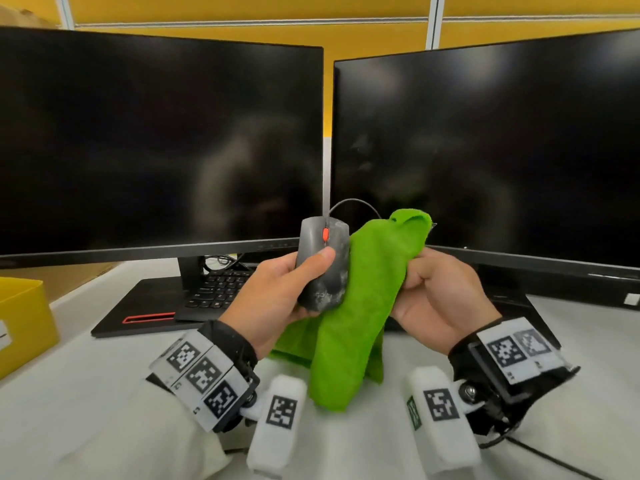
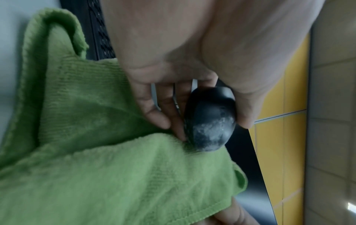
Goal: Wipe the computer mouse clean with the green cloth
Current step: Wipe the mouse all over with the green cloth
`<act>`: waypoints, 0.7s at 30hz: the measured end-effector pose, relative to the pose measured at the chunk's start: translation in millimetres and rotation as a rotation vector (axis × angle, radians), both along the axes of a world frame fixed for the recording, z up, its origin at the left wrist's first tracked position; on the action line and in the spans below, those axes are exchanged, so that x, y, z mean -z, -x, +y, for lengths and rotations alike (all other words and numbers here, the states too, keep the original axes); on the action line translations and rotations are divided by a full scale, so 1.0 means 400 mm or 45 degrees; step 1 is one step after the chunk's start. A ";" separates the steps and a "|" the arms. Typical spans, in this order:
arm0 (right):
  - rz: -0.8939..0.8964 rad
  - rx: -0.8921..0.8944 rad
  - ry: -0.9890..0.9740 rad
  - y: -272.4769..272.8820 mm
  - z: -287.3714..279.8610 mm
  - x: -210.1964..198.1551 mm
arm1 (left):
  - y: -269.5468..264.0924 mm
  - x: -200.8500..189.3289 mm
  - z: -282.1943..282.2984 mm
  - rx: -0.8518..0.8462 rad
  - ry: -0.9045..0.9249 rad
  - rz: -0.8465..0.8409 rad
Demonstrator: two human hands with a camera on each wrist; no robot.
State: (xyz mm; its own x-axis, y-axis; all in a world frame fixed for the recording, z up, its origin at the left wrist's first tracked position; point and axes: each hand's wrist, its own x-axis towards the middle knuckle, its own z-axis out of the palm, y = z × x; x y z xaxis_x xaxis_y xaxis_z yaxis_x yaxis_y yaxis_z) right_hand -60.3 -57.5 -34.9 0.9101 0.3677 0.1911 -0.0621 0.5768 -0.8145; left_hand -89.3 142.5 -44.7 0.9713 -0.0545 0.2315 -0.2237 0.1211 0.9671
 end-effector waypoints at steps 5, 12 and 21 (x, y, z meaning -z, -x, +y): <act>-0.234 0.180 0.173 0.016 0.011 -0.001 | -0.003 0.008 0.002 0.048 -0.126 -0.028; -0.379 0.439 0.332 0.015 0.042 0.003 | 0.002 0.022 -0.024 0.176 -0.223 -0.064; -0.363 0.397 0.363 -0.010 0.049 -0.031 | 0.001 0.016 0.001 0.170 -0.198 -0.098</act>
